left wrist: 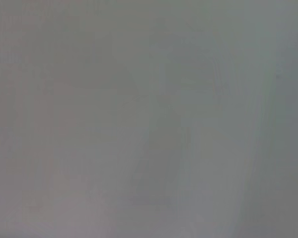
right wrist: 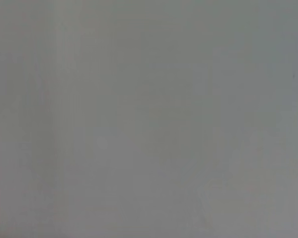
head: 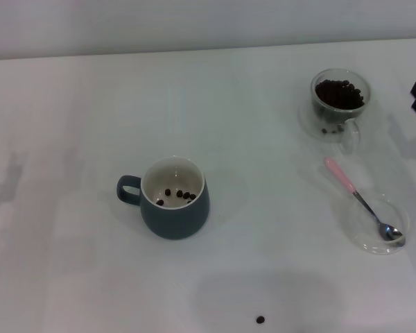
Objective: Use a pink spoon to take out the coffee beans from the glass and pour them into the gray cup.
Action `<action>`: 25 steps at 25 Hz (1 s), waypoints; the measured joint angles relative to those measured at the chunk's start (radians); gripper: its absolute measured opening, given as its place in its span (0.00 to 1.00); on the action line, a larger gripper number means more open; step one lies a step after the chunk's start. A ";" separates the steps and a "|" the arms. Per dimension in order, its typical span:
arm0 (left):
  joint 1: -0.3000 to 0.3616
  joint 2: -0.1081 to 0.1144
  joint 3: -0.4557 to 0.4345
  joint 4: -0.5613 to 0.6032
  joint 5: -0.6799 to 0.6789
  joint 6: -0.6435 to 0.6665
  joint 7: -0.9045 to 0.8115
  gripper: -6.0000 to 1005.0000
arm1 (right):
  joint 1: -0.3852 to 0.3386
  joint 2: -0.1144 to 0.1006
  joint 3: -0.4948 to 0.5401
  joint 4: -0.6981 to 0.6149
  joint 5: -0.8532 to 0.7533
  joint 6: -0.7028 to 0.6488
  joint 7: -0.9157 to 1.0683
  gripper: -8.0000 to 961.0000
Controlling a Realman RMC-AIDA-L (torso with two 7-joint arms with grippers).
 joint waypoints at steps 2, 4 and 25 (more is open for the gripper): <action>-0.004 0.000 0.000 0.000 -0.001 0.001 0.000 0.77 | 0.006 0.002 0.001 0.027 0.027 -0.027 -0.074 0.74; -0.010 -0.001 0.000 0.000 -0.001 0.006 0.001 0.77 | 0.007 0.003 0.001 0.031 0.031 -0.030 -0.083 0.74; -0.030 -0.001 0.000 -0.012 -0.002 0.004 0.000 0.77 | 0.017 0.004 0.003 0.035 0.072 -0.033 -0.095 0.74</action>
